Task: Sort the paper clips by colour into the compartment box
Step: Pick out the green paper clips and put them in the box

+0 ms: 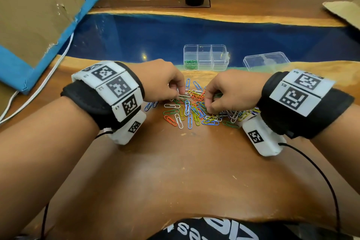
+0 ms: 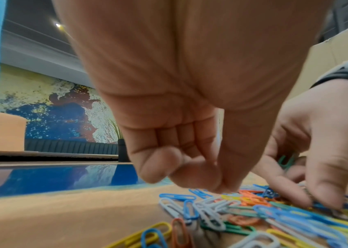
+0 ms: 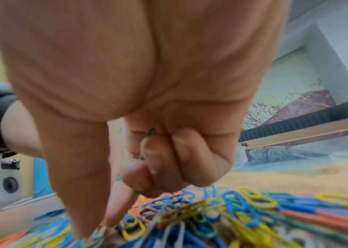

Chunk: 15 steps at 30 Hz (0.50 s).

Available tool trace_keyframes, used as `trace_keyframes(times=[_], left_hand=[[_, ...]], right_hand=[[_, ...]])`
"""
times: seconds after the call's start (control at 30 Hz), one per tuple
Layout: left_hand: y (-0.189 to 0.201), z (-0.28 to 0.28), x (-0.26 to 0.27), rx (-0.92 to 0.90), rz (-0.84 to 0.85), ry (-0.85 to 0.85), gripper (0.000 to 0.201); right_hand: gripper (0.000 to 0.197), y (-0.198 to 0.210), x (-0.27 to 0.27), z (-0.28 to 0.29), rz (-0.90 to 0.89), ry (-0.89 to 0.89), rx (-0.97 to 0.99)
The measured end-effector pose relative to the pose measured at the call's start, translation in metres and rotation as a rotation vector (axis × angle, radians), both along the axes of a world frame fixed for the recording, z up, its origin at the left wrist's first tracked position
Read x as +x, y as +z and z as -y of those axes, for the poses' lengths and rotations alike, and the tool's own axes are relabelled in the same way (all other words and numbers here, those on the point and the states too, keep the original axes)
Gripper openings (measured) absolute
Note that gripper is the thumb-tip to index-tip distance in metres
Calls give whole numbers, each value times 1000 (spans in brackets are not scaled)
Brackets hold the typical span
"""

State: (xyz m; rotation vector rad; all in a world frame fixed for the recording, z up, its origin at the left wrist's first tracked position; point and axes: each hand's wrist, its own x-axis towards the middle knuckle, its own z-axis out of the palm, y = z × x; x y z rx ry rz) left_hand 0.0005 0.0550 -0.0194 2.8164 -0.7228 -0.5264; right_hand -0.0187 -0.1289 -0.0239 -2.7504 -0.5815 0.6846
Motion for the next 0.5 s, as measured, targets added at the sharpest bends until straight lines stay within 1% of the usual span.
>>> trace_keyframes(times=[0.07, 0.13, 0.23, 0.37, 0.5], left_hand=[[0, -2, -2, 21, -3, 6, 19], [-2, -3, -4, 26, -8, 13, 18], [-6, -1, -2, 29, 16, 7, 15], [-9, 6, 2, 92, 56, -59, 14], [-8, 11, 4, 125, 68, -91, 7]], right_hand=[[14, 0, 1, -1, 24, -11, -8], [18, 1, 2, -4, 36, -13, -34], [18, 1, 2, -7, 42, -19, -53], [16, 0, 2, -10, 81, -15, -69], [24, 1, 2, -13, 61, -25, -88]])
